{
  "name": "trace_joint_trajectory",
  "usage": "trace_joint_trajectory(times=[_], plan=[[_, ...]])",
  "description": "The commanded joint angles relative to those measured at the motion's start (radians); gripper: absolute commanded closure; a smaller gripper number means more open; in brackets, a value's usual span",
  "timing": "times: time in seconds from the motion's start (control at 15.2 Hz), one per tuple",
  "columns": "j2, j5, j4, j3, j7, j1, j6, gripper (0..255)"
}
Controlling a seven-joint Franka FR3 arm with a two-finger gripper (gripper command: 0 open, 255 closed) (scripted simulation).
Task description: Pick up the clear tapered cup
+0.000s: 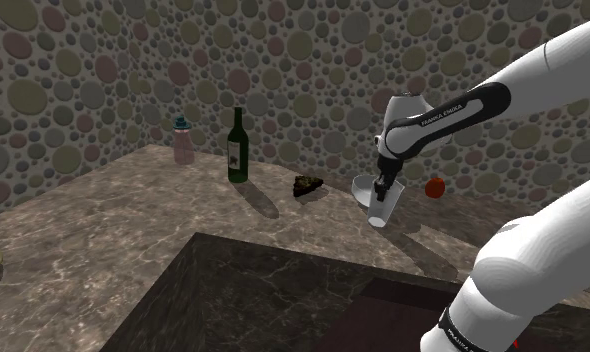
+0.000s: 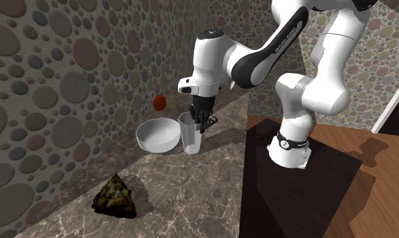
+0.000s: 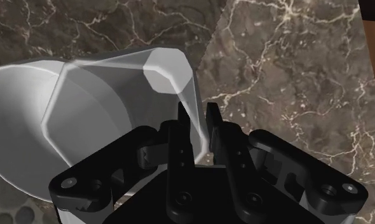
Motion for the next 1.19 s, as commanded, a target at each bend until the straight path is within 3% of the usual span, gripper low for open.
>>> trace_joint_trajectory(times=[0.0,0.2,1.12], plan=[[0.000,0.000,0.000,0.000,0.000,0.000,0.000,255],[0.003,0.000,0.001,-0.001,0.000,0.000,0.002,255],[-0.104,0.028,0.115,0.033,-0.025,0.007,-0.218,255]])
